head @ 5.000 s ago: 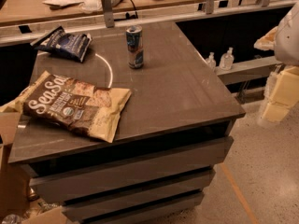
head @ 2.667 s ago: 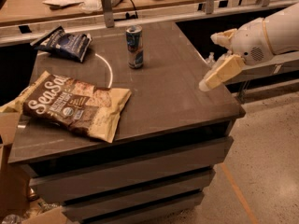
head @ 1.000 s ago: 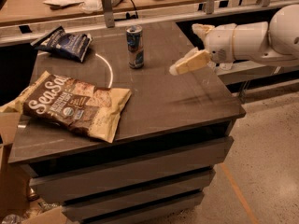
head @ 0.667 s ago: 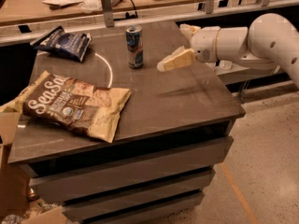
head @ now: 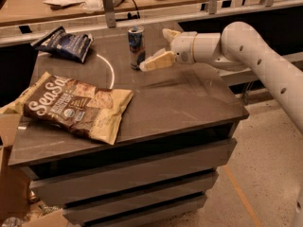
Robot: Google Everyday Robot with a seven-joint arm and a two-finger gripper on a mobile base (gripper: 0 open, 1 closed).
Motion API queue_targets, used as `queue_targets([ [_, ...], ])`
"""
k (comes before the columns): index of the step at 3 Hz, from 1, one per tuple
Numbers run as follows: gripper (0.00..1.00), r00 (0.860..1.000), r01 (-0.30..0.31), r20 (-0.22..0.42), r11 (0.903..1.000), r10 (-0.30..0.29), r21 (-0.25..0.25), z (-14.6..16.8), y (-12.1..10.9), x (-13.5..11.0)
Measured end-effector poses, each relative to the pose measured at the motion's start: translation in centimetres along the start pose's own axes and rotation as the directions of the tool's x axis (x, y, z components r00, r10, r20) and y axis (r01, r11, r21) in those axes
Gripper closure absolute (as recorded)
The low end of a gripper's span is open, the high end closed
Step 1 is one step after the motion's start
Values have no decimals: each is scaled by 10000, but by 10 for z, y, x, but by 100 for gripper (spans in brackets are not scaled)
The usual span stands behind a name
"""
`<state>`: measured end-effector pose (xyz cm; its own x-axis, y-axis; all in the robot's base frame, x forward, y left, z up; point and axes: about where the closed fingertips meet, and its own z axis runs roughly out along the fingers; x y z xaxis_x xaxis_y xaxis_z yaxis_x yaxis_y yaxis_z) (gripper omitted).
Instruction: Move redbull can near brown chip bag
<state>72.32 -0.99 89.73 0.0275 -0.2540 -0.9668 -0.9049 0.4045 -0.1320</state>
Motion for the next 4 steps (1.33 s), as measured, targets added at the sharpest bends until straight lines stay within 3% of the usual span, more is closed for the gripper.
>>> queue_targets([
  [2, 0, 9991, 69, 417, 9986, -47, -533, 48, 1, -9],
  [3, 15, 9984, 93, 560, 9974, -53, -720, 60, 4, -12],
  [4, 38, 9987, 105, 503, 9978, -73, -653, 61, 5, -11],
])
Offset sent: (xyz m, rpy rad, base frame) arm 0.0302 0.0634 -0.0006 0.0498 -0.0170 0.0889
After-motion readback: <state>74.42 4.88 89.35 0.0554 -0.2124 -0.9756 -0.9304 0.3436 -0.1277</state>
